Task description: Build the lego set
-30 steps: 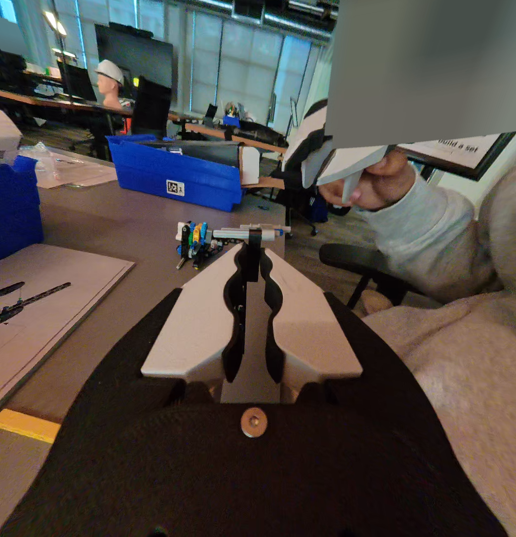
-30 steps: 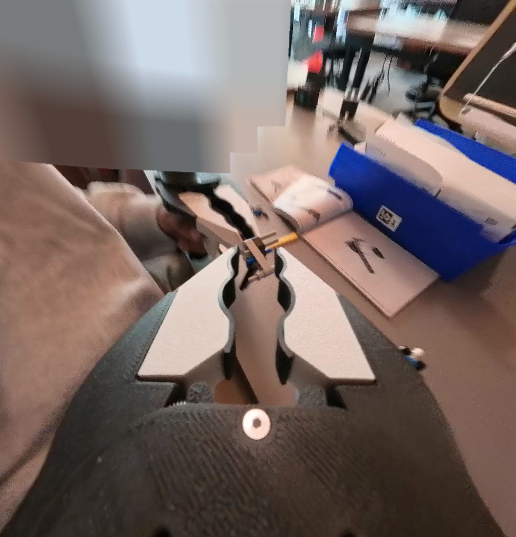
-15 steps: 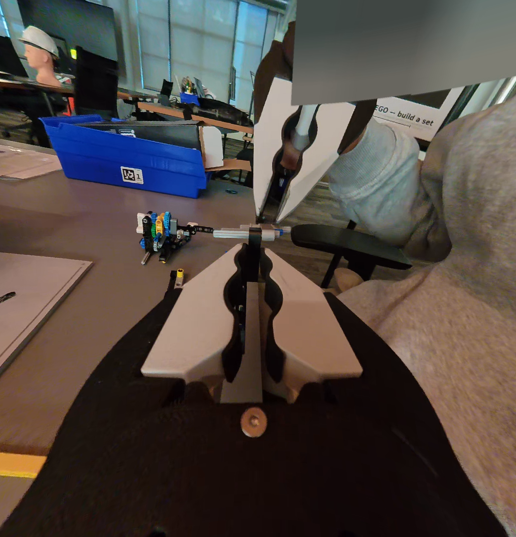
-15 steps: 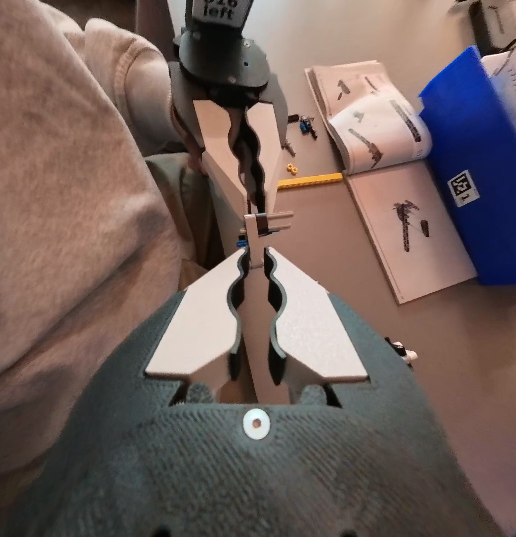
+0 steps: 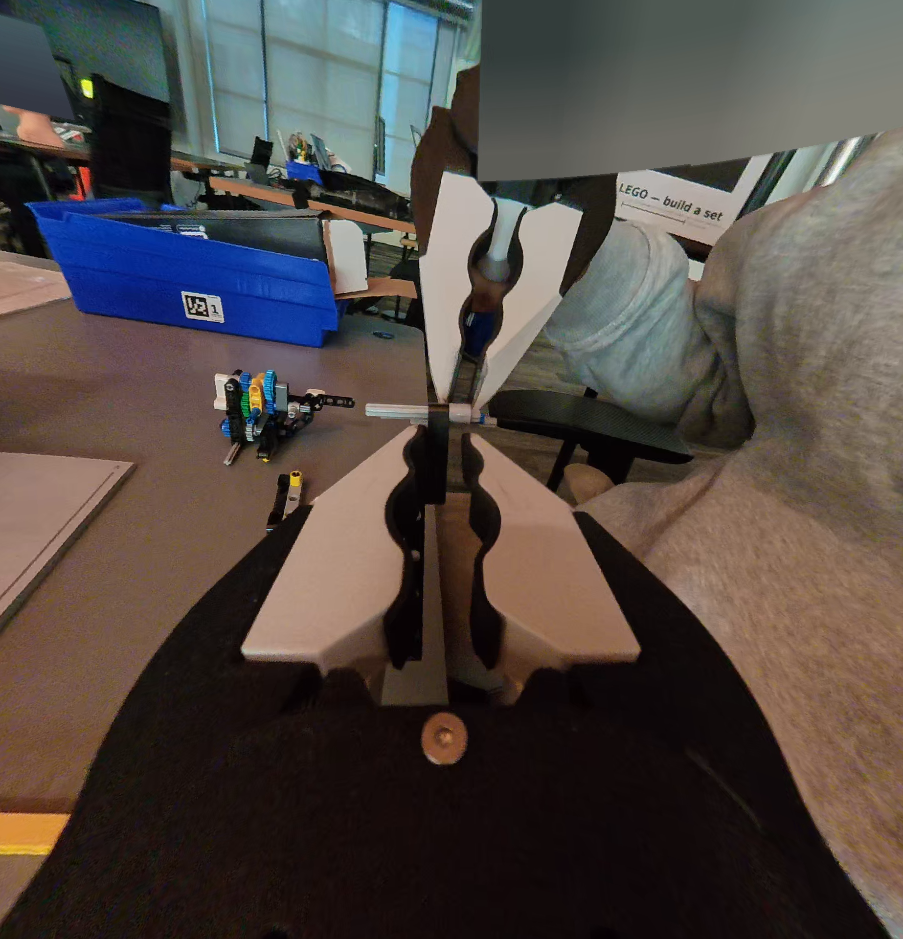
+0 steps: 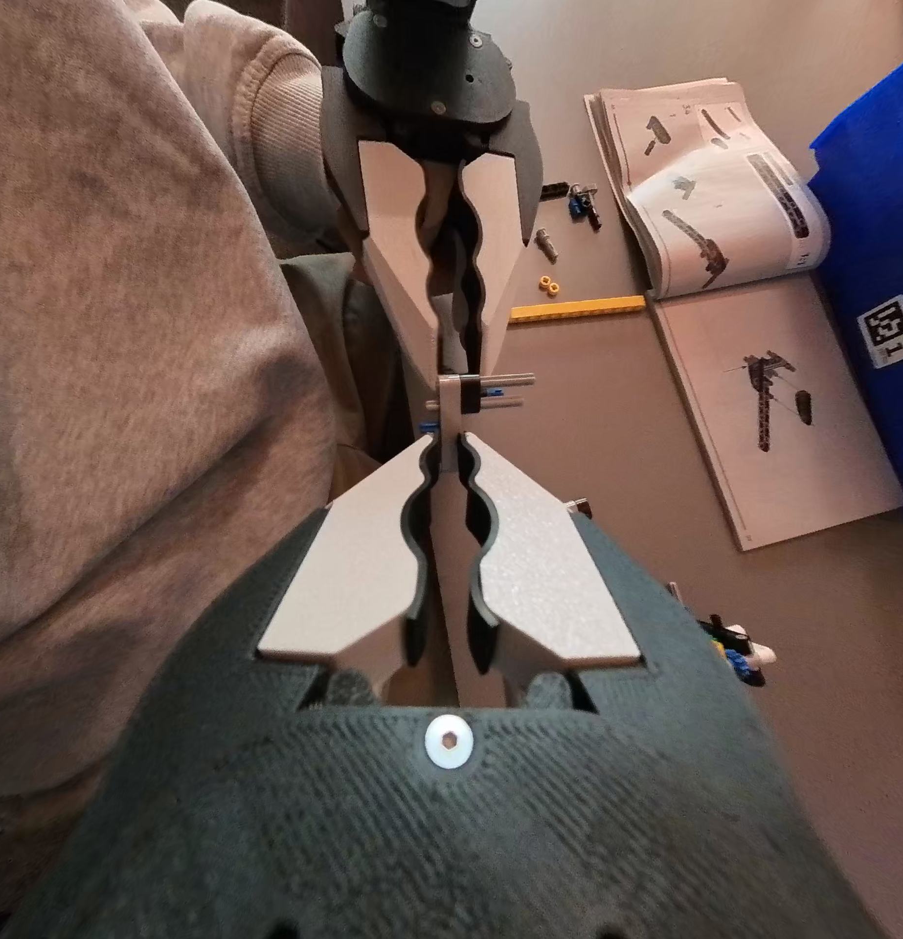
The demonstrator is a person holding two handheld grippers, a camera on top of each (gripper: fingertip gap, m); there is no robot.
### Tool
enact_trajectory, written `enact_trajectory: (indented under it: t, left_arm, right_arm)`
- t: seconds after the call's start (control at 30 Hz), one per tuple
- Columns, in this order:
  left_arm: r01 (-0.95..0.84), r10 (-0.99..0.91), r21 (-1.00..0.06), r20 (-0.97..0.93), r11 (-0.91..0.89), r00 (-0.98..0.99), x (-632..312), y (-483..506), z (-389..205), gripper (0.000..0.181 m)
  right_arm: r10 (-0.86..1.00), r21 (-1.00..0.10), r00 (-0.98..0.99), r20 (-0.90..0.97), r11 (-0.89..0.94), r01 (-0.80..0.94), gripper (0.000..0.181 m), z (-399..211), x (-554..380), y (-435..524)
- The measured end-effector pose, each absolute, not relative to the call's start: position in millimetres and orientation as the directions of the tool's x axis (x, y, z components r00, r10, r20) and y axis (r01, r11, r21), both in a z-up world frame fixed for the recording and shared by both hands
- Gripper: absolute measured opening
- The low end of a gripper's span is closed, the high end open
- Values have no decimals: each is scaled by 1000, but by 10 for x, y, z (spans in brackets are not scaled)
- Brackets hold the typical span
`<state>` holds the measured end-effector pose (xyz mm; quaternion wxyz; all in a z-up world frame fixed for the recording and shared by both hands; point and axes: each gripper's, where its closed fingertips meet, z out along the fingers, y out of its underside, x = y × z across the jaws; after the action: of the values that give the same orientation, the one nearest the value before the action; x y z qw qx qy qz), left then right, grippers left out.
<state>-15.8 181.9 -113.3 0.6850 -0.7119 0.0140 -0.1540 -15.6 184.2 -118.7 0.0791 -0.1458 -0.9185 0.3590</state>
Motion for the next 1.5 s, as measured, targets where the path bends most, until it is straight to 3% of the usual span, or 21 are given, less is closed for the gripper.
enact_trajectory:
  t: [0.13,0.9,1.27,1.5]
  left_arm:
    - [194,-264,-979,203,-61,943,-101,1821,-1125,21]
    - [316,-278,-948,292,45,915,-191,1773,-923,12]
    - [299,-284,-953,272,56,919,-180,1759,-906,11]
    - [284,-293,-958,259,44,920,-153,1760,-928,11]
  right_arm:
    - [331,-688,-943,35,692,218,5,-1197,-153,1843]
    - [410,-851,-911,-39,465,245,5,-1002,-183,1762]
    - [409,-869,-911,-56,428,246,5,-968,-172,1753]
    - [443,-917,-895,-55,333,221,35,-800,-251,1758]
